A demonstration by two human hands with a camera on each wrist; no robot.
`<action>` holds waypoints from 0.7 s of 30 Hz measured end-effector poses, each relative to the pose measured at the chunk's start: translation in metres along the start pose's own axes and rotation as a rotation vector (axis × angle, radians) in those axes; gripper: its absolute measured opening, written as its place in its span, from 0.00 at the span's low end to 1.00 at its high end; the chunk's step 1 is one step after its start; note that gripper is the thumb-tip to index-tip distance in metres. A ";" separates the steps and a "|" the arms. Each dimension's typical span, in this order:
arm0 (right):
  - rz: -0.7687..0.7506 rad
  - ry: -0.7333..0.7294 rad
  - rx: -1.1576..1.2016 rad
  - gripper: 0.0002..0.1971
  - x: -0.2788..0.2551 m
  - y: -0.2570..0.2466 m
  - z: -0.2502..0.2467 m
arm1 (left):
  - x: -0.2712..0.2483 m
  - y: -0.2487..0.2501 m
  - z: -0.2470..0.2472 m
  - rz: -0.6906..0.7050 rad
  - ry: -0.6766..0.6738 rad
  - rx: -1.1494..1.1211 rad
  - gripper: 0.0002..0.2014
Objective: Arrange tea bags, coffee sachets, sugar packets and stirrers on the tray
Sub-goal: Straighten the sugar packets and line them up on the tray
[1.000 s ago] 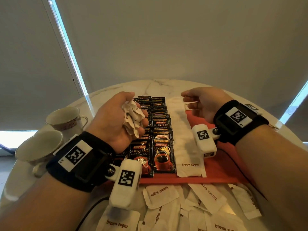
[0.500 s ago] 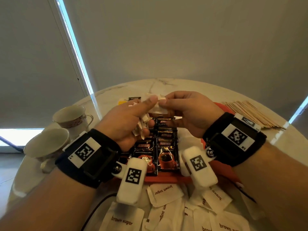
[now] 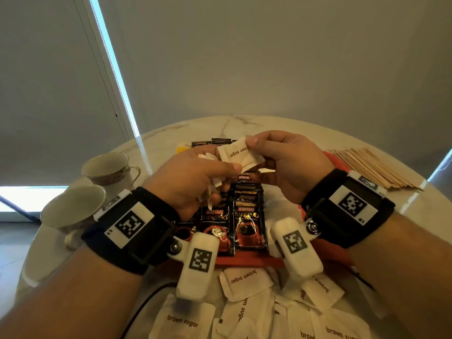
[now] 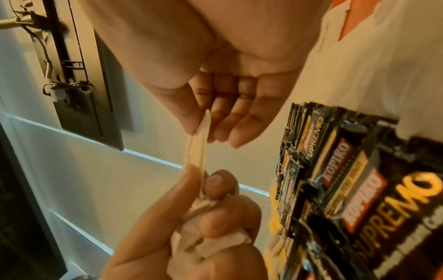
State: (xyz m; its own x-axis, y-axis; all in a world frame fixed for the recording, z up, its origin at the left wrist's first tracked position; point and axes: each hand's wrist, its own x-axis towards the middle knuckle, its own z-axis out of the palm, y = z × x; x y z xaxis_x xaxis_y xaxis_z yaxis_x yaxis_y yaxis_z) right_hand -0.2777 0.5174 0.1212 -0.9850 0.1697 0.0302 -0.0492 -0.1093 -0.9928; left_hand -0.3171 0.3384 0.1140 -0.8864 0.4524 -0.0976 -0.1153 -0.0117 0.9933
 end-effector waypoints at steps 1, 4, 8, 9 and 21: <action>-0.017 -0.006 -0.020 0.06 0.000 0.000 0.000 | -0.001 0.000 0.001 0.006 -0.016 0.015 0.12; -0.088 -0.041 -0.119 0.05 -0.002 0.001 0.001 | -0.002 0.000 0.002 0.050 -0.016 0.044 0.20; -0.112 -0.006 -0.125 0.06 -0.003 0.000 0.003 | 0.000 0.000 0.000 0.071 0.036 0.096 0.06; -0.111 0.006 -0.111 0.07 -0.003 0.000 0.005 | 0.001 -0.001 0.000 0.064 0.039 0.106 0.05; 0.010 -0.117 -0.103 0.06 -0.006 -0.003 -0.001 | 0.002 -0.004 -0.002 0.208 0.128 0.121 0.06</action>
State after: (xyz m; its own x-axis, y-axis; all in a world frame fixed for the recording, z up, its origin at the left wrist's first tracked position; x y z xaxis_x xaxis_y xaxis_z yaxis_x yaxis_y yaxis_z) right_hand -0.2717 0.5177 0.1237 -0.9982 0.0528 0.0275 -0.0280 -0.0079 -0.9996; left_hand -0.3194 0.3380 0.1100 -0.9358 0.3348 0.1103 0.1231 0.0171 0.9922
